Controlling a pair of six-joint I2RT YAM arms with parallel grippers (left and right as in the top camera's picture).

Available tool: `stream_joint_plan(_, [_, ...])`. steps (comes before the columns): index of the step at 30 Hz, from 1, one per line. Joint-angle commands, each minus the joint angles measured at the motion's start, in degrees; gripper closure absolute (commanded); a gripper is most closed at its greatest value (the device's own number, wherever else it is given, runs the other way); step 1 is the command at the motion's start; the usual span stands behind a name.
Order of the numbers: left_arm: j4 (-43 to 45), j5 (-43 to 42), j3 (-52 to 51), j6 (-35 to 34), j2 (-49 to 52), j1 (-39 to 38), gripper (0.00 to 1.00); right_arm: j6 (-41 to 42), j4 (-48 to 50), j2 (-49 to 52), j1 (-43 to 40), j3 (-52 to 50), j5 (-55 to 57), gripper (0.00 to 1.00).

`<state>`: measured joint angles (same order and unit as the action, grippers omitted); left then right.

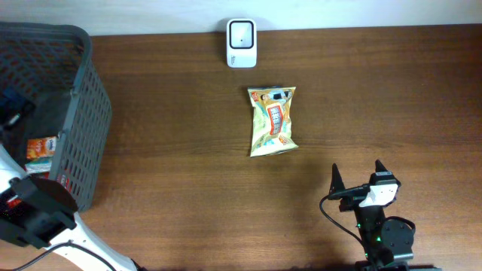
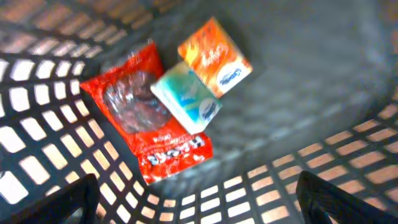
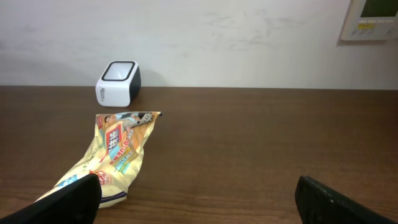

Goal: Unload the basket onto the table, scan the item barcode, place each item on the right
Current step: 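Reach the left gripper into the basket and grasp the teal tissue pack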

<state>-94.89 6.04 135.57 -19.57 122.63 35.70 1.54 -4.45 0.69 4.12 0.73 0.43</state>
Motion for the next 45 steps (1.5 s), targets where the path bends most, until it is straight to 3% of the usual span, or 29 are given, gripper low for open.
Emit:
stream_joint_plan(1, [0.72,0.63,-5.60,-2.16,-0.50,0.11,0.01,0.37,-0.24,-0.33,0.33,-0.42,0.31,0.02])
stream_joint_plan(4, [4.83,8.35,-11.28,-7.85,-0.50,0.11,0.00,0.37,-0.24,-0.33,0.33,-0.42,0.31,0.01])
stream_joint_plan(8, [11.19,7.37,-17.79,-7.26,-0.50,-0.31,0.11,0.37,-0.24,-0.33,0.33,-0.42,0.31,0.01])
stream_joint_plan(16, [25.99,0.52,-28.96,-3.93,-0.50,-0.39,0.16,0.37,-0.26,-0.33,0.33,-0.42,0.31,0.02])
stream_joint_plan(18, [27.43,0.22,-30.29,-3.96,-0.50,-0.44,0.16,0.37,-0.26,-0.33,0.33,-0.42,0.31,0.02])
stream_joint_plan(23, [28.85,0.22,-33.64,-3.96,-0.50,-0.39,0.43,0.39,-0.26,-0.33,0.33,-0.42,0.28,0.02])
stream_joint_plan(28, [28.94,0.39,-37.40,-3.93,-0.50,-0.37,0.39,0.37,-0.24,-0.33,0.33,-0.42,0.31,0.02])
stream_joint_plan(30, [28.94,0.39,-38.64,-3.93,-0.50,-0.37,0.53,0.37,-0.26,-0.33,0.33,-0.42,0.28,0.02])
stream_joint_plan(31, [28.94,0.39,-38.75,-3.91,-0.50,-0.37,0.68,0.39,-0.26,-0.33,0.33,-0.42,0.31,0.02])
stream_joint_plan(32, [28.94,0.35,-38.71,-3.93,-0.52,-0.37,0.96,0.37,-0.24,-0.33,0.33,-0.42,0.31,0.02])
stream_joint_plan(33, [28.70,-0.35,-38.42,-3.93,-0.52,-0.39,1.00,0.39,-0.26,-0.33,0.33,-0.42,0.28,0.02])
stream_joint_plan(36, [26.80,-3.41,-34.91,-3.93,-0.52,-0.39,1.00,0.37,-0.24,-0.33,0.33,-0.42,0.31,0.02])
stream_joint_plan(45, [11.23,-11.23,-1.99,-3.93,-6.03,-0.66,1.00,0.37,-0.24,-0.33,0.33,-0.42,0.31,0.02])
